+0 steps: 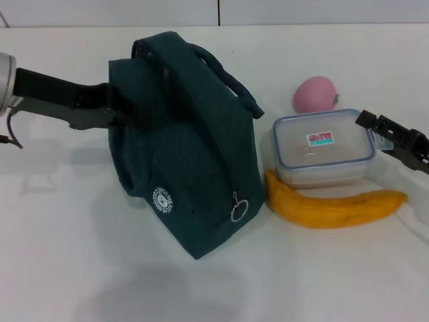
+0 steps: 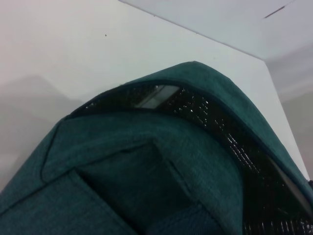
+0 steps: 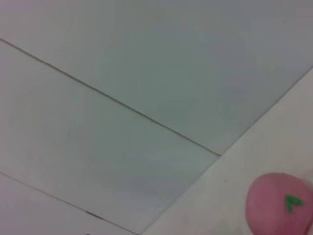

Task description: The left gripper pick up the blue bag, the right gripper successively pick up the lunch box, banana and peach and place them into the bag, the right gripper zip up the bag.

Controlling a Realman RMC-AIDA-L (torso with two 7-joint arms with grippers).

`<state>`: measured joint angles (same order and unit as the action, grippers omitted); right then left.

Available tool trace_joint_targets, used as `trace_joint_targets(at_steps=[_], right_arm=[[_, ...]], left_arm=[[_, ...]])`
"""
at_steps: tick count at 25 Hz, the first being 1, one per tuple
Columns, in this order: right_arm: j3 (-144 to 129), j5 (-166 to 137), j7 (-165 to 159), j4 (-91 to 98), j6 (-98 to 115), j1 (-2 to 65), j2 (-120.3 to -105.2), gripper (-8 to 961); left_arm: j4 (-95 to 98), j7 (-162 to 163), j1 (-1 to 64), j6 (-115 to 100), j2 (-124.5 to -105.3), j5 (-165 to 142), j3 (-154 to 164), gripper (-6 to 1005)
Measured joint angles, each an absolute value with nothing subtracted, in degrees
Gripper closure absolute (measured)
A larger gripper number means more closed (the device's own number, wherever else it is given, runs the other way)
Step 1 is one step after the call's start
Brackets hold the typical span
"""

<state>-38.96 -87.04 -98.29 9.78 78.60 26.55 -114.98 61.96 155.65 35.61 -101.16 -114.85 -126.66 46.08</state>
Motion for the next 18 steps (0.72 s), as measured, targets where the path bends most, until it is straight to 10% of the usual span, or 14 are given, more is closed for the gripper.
trace_joint_targets(at_steps=[10,18], right_arm=[[-39.2,-86.9,-102.0,9.5,79.2,27.7,-115.23,129],[-39.2,-86.8,-105.8,8.5,78.9,29.0,-115.34,407]], left_arm=[[62.0,155.6,36.0,-101.1,-114.99,-126.7,46.6,960],[62.0,155.6,36.0,-100.9,-114.85,-126.7,47.4,960]])
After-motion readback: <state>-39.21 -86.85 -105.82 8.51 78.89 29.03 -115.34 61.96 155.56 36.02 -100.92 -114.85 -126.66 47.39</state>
